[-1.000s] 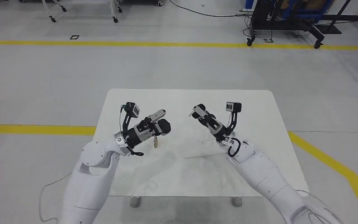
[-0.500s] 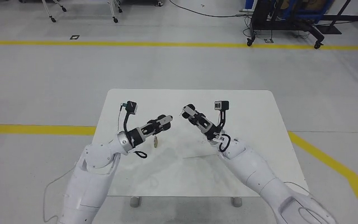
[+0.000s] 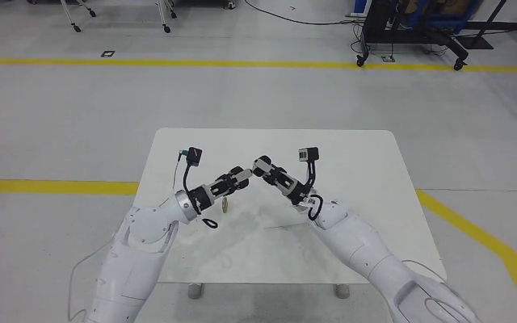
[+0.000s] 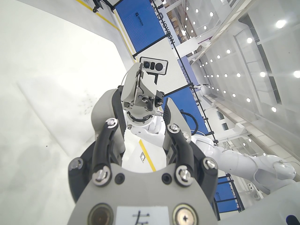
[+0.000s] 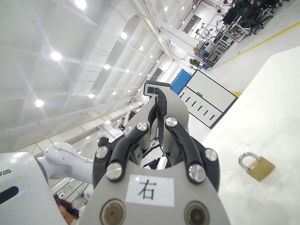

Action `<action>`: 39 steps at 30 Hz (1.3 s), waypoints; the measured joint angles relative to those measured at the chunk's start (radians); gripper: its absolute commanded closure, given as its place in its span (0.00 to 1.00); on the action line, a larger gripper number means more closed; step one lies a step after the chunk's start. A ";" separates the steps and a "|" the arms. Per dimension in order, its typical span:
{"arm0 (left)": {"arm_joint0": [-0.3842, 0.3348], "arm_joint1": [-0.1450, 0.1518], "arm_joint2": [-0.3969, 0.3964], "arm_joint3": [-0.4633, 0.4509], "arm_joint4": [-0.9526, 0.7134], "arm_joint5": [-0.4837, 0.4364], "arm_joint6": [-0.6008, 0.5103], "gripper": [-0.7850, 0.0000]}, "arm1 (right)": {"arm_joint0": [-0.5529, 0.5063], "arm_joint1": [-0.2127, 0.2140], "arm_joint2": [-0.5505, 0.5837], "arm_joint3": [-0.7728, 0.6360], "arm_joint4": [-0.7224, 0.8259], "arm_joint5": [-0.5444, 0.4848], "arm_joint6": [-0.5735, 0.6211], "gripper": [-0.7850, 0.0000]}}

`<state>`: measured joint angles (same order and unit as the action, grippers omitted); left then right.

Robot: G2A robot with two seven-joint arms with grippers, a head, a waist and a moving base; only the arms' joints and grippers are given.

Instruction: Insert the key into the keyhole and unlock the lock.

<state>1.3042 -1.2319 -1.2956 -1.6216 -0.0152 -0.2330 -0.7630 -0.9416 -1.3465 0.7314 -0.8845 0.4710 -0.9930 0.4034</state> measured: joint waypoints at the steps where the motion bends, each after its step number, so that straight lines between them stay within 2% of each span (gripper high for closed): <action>1: -0.001 0.001 0.002 0.001 0.003 0.002 -0.001 0.58 | 0.001 -0.002 0.001 0.004 0.001 0.000 0.002 1.00; 11: -0.008 0.005 0.017 0.005 0.019 0.009 0.009 0.72 | 0.005 -0.017 0.014 0.032 0.012 0.000 0.042 1.00; 25: -0.017 0.012 0.028 0.014 0.041 0.044 0.032 0.72 | 0.001 -0.028 0.039 0.036 0.023 0.024 0.115 1.00; 28: -0.017 0.013 0.030 0.014 0.042 0.048 0.034 0.79 | 0.000 -0.029 0.044 0.037 0.023 0.034 0.130 1.00; 29: -0.017 0.014 0.031 0.013 0.042 0.049 0.035 0.85 | -0.001 -0.030 0.045 0.037 0.023 0.037 0.134 1.00; 30: -0.017 0.014 0.032 0.013 0.042 0.050 0.035 1.00 | -0.001 -0.030 0.048 0.038 0.023 0.039 0.139 1.00; 39: -0.018 0.020 0.033 0.016 0.067 0.040 0.048 1.00 | -0.005 -0.031 0.072 0.042 0.019 0.043 0.165 1.00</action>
<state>1.2864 -1.2123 -1.2622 -1.6059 0.0522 -0.1931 -0.7150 -0.9470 -1.3778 0.8038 -0.8429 0.4901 -0.9505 0.5684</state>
